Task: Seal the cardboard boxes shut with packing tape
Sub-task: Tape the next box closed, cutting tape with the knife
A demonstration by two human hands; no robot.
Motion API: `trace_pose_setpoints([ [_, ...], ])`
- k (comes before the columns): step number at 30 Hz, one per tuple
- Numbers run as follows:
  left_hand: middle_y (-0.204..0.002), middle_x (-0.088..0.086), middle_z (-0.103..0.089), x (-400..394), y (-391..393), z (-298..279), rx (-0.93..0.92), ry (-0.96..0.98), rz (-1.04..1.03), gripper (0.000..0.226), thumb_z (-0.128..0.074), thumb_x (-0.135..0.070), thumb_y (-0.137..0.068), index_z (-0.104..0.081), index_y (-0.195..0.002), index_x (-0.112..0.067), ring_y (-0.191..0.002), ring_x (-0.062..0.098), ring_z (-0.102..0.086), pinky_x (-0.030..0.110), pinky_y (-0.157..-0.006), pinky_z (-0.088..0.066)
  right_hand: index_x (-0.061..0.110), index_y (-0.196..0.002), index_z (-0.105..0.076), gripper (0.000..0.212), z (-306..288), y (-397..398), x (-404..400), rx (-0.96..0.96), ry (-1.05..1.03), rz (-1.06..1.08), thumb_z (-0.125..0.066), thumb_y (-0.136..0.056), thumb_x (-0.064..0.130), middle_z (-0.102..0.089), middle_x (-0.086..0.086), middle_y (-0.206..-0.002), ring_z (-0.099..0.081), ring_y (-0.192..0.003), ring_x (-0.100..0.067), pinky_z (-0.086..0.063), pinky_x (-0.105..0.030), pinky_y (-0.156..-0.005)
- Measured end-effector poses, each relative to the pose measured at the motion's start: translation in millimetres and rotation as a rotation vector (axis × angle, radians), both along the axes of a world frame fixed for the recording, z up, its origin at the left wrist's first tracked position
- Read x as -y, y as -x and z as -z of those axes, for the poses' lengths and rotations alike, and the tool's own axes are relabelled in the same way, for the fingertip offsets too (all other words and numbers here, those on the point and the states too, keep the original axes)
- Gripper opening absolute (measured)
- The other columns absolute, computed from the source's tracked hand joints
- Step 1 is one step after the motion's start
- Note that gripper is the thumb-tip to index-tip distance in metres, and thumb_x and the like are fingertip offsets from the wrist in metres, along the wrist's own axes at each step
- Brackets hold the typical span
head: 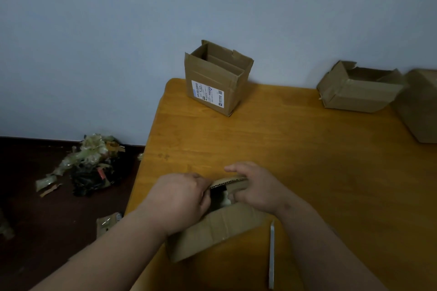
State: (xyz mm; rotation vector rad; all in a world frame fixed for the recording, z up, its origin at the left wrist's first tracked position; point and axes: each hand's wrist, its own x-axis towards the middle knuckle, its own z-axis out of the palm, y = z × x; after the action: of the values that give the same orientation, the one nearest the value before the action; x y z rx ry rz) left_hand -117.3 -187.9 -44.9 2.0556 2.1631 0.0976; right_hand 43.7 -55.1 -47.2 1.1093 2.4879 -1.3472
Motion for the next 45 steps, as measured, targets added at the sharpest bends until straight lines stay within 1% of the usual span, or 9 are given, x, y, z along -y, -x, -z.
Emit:
trace_pose_setpoints([
  [6,-0.103,-0.008,-0.070,6.2,-8.9,6.4,0.086,-0.087,-0.189,0.039,-0.035,-0.047,-0.097,-0.067,-0.113,-0.029,-0.082,0.015,-0.068,0.034,-0.062,-0.056,0.019,-0.133,-0.061,0.037,13.1,1.1,5.8,-0.061,-0.209,-0.002,-0.060,-0.096,0.014,-0.055,0.004,-0.140,-0.043,-0.122,0.004,-0.015,0.012,-0.086],
  [11,-0.069,-0.009,-0.070,6.7,-7.0,17.5,0.049,-0.223,-0.209,0.037,-0.044,-0.044,-0.090,-0.075,-0.078,-0.027,-0.050,0.012,-0.062,0.027,-0.034,-0.046,0.015,-0.130,-0.063,0.033,18.6,2.3,9.1,-0.099,-0.264,0.035,-0.061,-0.096,0.018,-0.059,0.001,-0.137,-0.052,-0.124,-0.004,-0.024,0.004,-0.095],
  [22,-0.093,-0.007,-0.076,9.0,-1.6,16.7,0.161,-0.170,-0.156,0.050,-0.036,-0.051,-0.093,-0.077,-0.099,-0.024,-0.076,0.014,-0.071,0.028,-0.060,-0.058,0.020,-0.142,-0.051,0.045,11.6,-3.4,11.1,-0.046,-0.160,-0.023,-0.054,-0.099,0.033,-0.043,0.003,-0.151,-0.037,-0.138,-0.005,-0.029,-0.021,-0.113],
  [26,-0.156,-0.014,-0.032,18.5,0.3,9.7,0.125,0.120,-0.137,0.075,0.007,-0.065,-0.089,-0.023,-0.153,-0.039,-0.143,0.012,-0.033,0.042,-0.118,-0.024,0.023,-0.148,-0.042,0.048,13.8,-4.7,14.6,-0.043,-0.112,0.007,-0.035,-0.104,0.042,-0.033,0.008,-0.156,-0.025,-0.144,-0.005,-0.018,-0.025,-0.116],
  [28,-0.162,-0.015,0.001,27.9,-3.0,15.4,0.146,0.222,-0.136,0.073,0.014,-0.068,-0.083,0.009,-0.152,-0.046,-0.151,0.013,-0.003,0.044,-0.122,0.000,0.024,-0.150,-0.039,0.047,20.3,-5.7,17.9,-0.029,-0.092,0.061,-0.032,-0.106,0.039,-0.030,0.008,-0.158,-0.025,-0.144,-0.006,-0.018,-0.022,-0.115],
  [31,-0.160,-0.012,0.015,36.1,-3.8,23.4,0.107,0.220,-0.110,0.084,0.024,-0.081,-0.071,0.016,-0.148,-0.048,-0.151,0.015,0.009,0.045,-0.120,0.007,0.028,-0.154,-0.028,0.052,31.2,-8.6,24.1,0.005,-0.101,0.050,-0.037,-0.105,0.039,-0.014,0.013,-0.162,-0.016,-0.148,-0.009,-0.019,-0.033,-0.121],
  [38,-0.164,-0.010,-0.001,29.9,3.3,29.3,0.083,0.227,-0.096,0.101,0.017,-0.087,-0.068,0.012,-0.154,-0.035,-0.151,0.011,-0.001,0.042,-0.122,0.002,0.031,-0.152,-0.029,0.064,27.1,-3.8,39.7,0.083,-0.426,0.079,-0.011,-0.096,0.055,-0.015,0.007,-0.163,-0.012,-0.149,-0.016,-0.017,-0.040,-0.122],
  [43,-0.153,-0.001,-0.041,32.7,0.1,38.8,0.079,0.182,-0.109,0.091,0.002,-0.080,-0.087,-0.018,-0.155,-0.023,-0.139,0.020,-0.039,0.047,-0.116,-0.024,0.040,-0.155,-0.008,0.077,33.8,-3.9,53.0,0.221,-0.476,-0.011,0.001,-0.086,0.073,0.005,0.011,-0.164,0.004,-0.151,-0.017,-0.005,-0.047,-0.122],
  [45,-0.158,-0.002,-0.031,31.9,-0.5,37.6,0.086,0.176,-0.114,0.094,0.011,-0.080,-0.083,-0.009,-0.156,-0.024,-0.144,0.020,-0.030,0.046,-0.118,-0.017,0.041,-0.154,-0.004,0.075,32.1,-3.1,51.3,0.249,-0.478,-0.026,0.000,-0.086,0.072,0.009,0.012,-0.164,0.007,-0.151,-0.018,-0.003,-0.048,-0.122],
])
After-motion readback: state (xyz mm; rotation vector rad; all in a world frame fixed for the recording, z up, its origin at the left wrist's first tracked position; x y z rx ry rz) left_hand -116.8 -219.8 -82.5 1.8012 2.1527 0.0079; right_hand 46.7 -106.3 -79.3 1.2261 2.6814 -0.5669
